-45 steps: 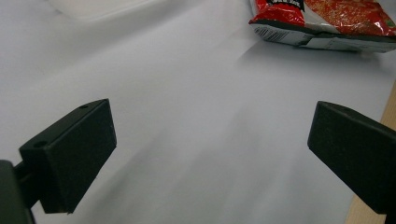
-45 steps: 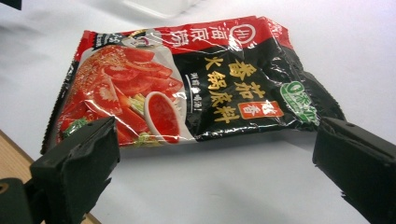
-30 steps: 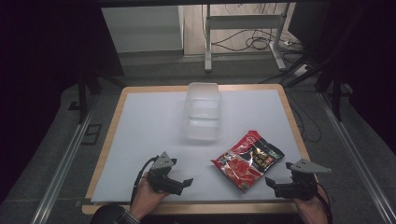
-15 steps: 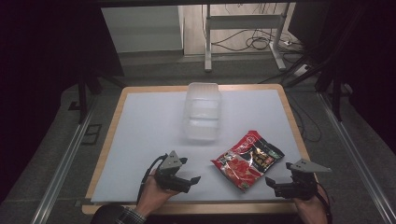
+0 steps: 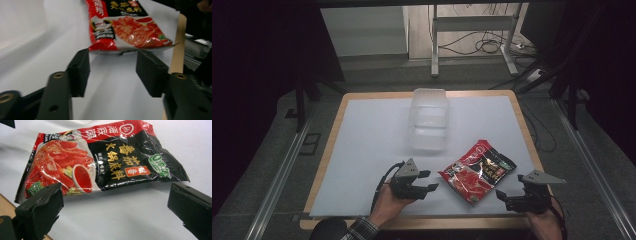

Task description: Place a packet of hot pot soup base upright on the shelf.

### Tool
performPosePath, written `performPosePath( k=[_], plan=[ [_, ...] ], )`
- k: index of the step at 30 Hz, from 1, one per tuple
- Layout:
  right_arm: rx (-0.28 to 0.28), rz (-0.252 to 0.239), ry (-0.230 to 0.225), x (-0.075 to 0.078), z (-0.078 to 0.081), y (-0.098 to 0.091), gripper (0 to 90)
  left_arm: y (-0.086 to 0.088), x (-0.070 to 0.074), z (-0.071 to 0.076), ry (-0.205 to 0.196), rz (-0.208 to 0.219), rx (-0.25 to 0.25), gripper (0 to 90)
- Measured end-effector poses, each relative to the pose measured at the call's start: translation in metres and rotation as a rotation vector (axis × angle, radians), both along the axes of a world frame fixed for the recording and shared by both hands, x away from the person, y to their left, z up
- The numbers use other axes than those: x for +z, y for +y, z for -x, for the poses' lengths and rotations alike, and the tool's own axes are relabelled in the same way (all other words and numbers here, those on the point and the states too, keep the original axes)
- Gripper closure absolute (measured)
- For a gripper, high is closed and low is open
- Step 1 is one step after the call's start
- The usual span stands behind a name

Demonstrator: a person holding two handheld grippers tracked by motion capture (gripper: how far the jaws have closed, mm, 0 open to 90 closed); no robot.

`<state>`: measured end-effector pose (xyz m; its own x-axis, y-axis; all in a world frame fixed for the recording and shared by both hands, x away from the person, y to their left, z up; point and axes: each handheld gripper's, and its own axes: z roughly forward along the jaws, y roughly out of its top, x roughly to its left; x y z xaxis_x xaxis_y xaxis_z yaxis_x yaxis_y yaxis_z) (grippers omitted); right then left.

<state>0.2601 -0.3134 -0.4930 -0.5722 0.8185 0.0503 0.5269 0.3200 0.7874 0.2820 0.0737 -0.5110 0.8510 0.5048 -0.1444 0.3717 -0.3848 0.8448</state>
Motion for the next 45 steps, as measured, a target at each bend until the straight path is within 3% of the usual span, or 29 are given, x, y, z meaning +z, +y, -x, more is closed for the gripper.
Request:
performPosePath(
  k=[2,4,7,11,19,26,27,32,36,45],
  plan=[
    [0.0,0.001,0.0,0.0,0.0,0.0,0.6,-0.006,0.002,-0.001,-0.012,0.006,-0.013,53.1],
    [-0.002,0.005,0.001,0.0,0.0,0.0,0.6,-0.011,0.003,-0.003,-0.011,0.011,-0.026,67.8],
    [-0.006,0.0,0.001,0.0,0.0,0.0,0.6,-0.022,0.002,-0.008,0.0,0.008,-0.066,79.5],
    [-0.01,-0.003,0.003,0.0,0.0,-0.002,0.6,-0.031,0.001,-0.012,0.0,0.004,-0.071,88.6],
    [-0.009,0.001,0.007,-0.001,0.0,-0.001,0.6,-0.055,-0.004,-0.016,-0.003,-0.006,-0.08,89.6],
    [-0.011,0.003,0.018,-0.002,-0.001,-0.001,0.6,-0.069,-0.012,-0.017,-0.02,-0.029,-0.076,88.0],
    [-0.011,0.003,0.018,-0.002,-0.001,-0.001,0.6,-0.072,-0.015,-0.017,-0.033,-0.048,-0.085,87.0],
    [-0.013,0.003,0.02,-0.002,-0.001,-0.002,0.7,-0.072,-0.017,-0.016,-0.04,-0.071,-0.096,87.1],
    [-0.013,0.002,0.021,-0.002,-0.001,-0.002,0.7,-0.072,-0.021,-0.015,-0.033,-0.062,-0.096,89.4],
    [-0.015,-0.007,0.016,-0.001,0.001,-0.005,0.7,-0.072,-0.023,-0.012,-0.035,-0.083,-0.088,90.0]
  ],
)
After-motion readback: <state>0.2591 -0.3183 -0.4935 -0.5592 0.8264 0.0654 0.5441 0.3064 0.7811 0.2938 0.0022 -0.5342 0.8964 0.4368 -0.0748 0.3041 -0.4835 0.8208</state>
